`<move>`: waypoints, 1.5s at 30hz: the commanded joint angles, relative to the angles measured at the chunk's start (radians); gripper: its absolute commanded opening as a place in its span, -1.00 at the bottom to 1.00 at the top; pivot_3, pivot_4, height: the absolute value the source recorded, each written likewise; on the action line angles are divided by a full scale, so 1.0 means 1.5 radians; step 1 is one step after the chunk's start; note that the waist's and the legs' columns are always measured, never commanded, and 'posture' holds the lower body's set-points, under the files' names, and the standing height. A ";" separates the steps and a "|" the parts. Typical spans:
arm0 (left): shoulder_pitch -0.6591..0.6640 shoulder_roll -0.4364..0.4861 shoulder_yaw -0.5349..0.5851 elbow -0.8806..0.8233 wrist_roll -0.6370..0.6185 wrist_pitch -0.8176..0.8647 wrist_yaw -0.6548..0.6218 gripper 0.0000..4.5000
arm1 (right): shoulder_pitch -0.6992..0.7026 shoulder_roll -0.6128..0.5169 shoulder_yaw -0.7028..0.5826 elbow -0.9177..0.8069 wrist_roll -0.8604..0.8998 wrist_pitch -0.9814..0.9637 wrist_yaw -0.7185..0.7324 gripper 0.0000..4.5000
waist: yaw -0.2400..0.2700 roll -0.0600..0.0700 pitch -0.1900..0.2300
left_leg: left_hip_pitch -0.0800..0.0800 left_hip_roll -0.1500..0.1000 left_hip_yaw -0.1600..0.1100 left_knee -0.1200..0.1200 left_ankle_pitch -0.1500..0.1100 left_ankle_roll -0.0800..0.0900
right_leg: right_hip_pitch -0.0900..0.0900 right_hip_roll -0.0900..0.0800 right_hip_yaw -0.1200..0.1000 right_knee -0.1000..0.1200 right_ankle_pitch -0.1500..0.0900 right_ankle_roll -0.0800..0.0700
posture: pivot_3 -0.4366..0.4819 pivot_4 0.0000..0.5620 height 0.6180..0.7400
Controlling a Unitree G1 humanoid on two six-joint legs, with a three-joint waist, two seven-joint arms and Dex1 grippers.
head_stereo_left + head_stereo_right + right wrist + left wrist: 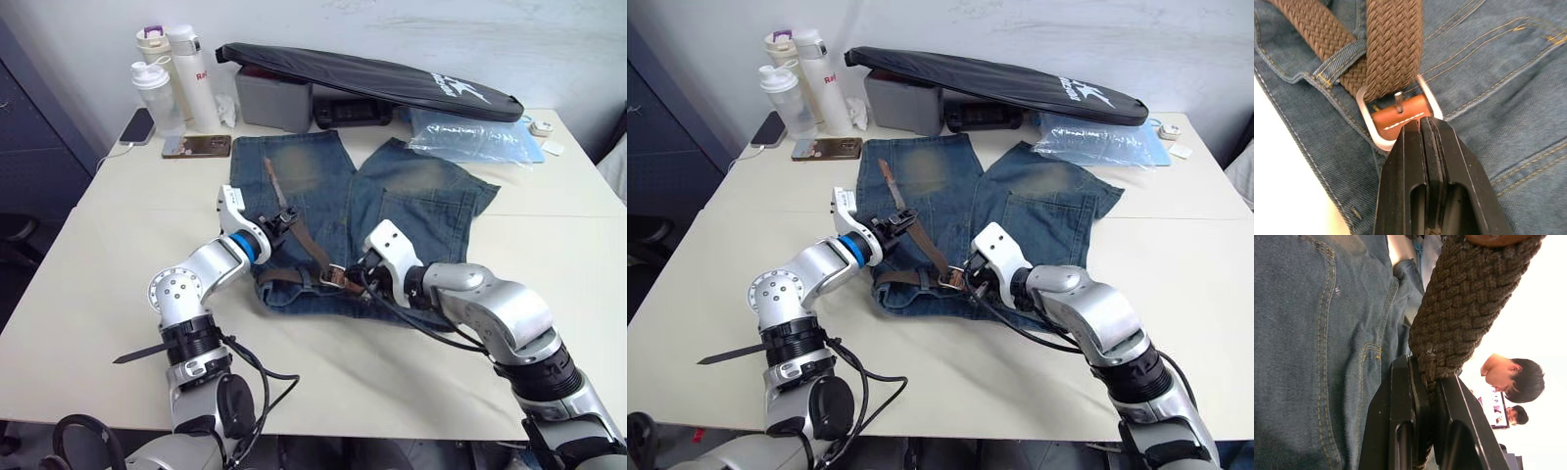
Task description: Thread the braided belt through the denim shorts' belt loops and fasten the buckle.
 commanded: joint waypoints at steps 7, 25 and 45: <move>-0.004 0.014 -0.030 -0.006 -0.016 -0.015 -0.026 -1.00 | -0.026 0.045 0.015 0.024 -0.011 -0.035 0.027 -0.95 | 0.000 0.000 0.000 | 0.000 0.000 0.000 0.000 0.000 0.000 | 0.000 0.000 0.000 0.000 0.000 0.000 | -0.05 -0.47 1.00; 0.022 0.022 -0.041 -0.020 -0.029 -0.017 -0.019 -1.00 | -0.037 0.088 0.012 0.081 -0.033 -0.076 0.088 -0.95 | -0.003 0.000 0.000 | 0.000 0.000 0.000 0.000 0.000 0.000 | 0.000 0.000 0.000 0.001 0.000 0.000 | -0.05 -0.47 1.00; 0.041 0.058 -0.058 -0.024 -0.025 -0.030 -0.032 -1.00 | -0.017 0.090 -0.031 0.198 -0.033 -0.169 0.192 -0.95 | -0.002 0.000 0.000 | 0.000 0.000 0.000 0.000 0.000 0.000 | 0.000 0.000 0.000 0.000 0.000 0.000 | -0.05 -0.47 1.00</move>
